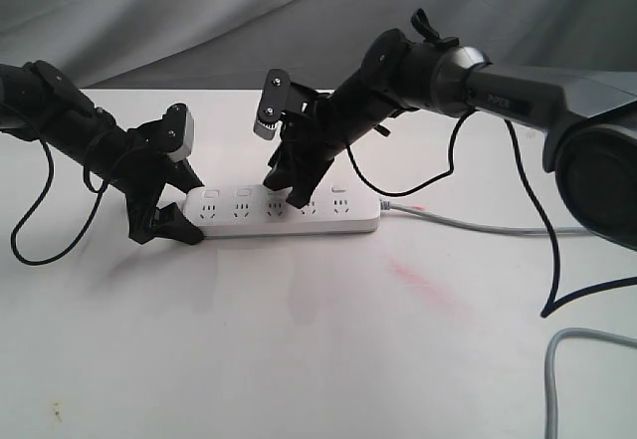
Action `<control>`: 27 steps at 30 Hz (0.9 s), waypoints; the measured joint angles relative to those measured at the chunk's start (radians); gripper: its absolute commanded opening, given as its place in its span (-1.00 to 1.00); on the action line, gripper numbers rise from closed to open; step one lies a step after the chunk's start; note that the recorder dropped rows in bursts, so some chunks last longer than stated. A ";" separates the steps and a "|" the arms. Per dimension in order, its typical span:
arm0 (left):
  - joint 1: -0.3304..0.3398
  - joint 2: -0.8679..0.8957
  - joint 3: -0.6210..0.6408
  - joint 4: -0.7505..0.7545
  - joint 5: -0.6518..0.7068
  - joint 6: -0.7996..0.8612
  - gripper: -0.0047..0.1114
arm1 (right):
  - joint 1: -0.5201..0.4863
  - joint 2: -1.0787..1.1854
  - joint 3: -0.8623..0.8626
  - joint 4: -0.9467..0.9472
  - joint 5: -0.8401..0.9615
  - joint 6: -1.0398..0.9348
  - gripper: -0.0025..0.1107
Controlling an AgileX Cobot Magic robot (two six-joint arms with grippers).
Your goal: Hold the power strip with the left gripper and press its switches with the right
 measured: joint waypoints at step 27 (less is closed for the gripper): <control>0.000 0.000 0.000 -0.004 -0.002 0.000 0.00 | -0.004 0.000 0.025 0.048 -0.068 -0.004 -0.39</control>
